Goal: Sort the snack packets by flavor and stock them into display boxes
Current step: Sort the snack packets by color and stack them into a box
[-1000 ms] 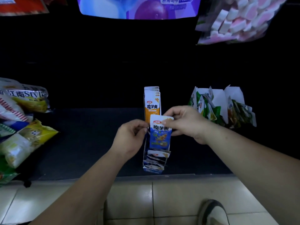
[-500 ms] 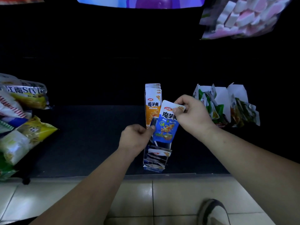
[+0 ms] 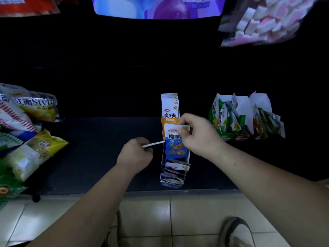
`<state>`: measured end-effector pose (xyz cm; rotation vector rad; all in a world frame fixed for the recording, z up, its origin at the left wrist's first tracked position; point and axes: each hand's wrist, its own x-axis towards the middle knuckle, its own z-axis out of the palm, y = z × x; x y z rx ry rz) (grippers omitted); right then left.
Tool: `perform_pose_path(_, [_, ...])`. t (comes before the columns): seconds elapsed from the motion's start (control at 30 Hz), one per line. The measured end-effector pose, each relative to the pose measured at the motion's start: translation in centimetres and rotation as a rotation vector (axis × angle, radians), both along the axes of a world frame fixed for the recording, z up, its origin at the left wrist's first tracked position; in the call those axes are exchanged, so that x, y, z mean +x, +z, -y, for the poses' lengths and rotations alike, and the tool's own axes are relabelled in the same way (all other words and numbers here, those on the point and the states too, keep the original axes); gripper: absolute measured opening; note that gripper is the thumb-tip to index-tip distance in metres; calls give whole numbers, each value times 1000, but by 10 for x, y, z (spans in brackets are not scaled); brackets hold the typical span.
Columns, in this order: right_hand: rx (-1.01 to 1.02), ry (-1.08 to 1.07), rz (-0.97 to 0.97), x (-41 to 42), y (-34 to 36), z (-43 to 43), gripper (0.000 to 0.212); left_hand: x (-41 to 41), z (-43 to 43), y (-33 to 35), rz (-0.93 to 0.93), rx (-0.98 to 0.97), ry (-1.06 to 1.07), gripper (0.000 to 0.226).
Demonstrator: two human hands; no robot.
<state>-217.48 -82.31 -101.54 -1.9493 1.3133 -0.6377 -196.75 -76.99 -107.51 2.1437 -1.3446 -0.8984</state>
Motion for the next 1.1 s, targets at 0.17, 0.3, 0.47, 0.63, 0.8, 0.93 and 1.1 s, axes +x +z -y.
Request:
perform_pose_path(0.17, [329, 50, -124, -3, -19, -9, 16, -7, -6, 8, -7, -272, -71, 45])
perform_pose_path(0.3, [476, 32, -153, -11, -30, -8, 16, -18, -5, 13, -165, -362, -135, 45])
perform_pose_path(0.47, [628, 166, -371, -10, -21, 3, 24, -34, -11, 6, -417, -152, -265, 39])
perform_pose_path(0.63, [751, 123, -285, -9, -26, 11, 36, -30, -18, -8, -445, -37, -182, 39])
perform_pose_path(0.8, [200, 3, -191, -12, -36, 31, 32, -27, 1, -10, -329, -202, -13, 21])
perform_pose_path(0.93, [146, 148, -383, -4, -49, 33, 49, -34, 12, -17, -196, -190, -46, 12])
perform_pose_path(1.1, [67, 128, -411, -8, -54, 39, 41, -36, 17, -15, 5, -211, -78, 9])
